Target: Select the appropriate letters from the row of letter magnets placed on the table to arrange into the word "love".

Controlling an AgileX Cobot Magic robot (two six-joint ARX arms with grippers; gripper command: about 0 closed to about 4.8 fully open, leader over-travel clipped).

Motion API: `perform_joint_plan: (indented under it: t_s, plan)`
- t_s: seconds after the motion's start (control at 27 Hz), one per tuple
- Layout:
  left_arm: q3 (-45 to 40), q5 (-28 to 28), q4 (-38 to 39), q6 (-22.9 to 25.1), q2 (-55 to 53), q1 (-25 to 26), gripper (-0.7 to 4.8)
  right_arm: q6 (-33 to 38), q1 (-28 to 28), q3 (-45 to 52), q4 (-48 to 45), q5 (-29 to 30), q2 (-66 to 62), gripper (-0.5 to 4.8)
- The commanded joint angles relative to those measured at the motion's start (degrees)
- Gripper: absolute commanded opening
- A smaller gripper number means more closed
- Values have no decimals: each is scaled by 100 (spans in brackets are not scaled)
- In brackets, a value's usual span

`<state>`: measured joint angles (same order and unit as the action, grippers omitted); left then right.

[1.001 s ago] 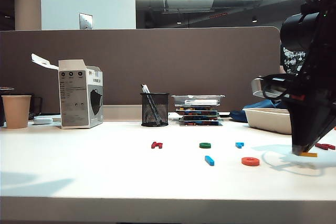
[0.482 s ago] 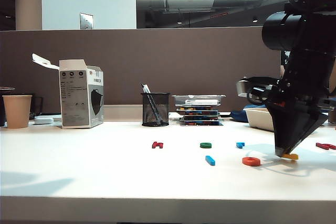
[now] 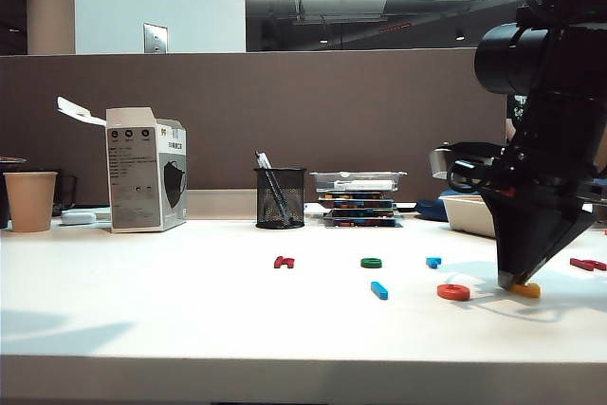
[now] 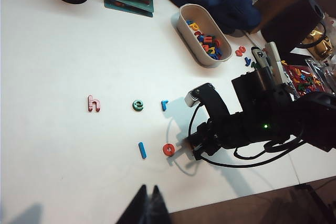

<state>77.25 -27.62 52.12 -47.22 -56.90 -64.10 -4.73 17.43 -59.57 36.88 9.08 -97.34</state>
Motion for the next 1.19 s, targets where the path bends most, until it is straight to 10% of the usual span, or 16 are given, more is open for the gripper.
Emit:
perform_joint_plan:
  t_s: [0.04, 1.19]
  plan:
    - [24, -24, -35, 26, 11, -9, -4, 28, 11, 46, 225, 2, -24, 52]
    - [24, -24, -35, 26, 11, -9, -4, 24, 9, -216, -111, 63, -20, 95]
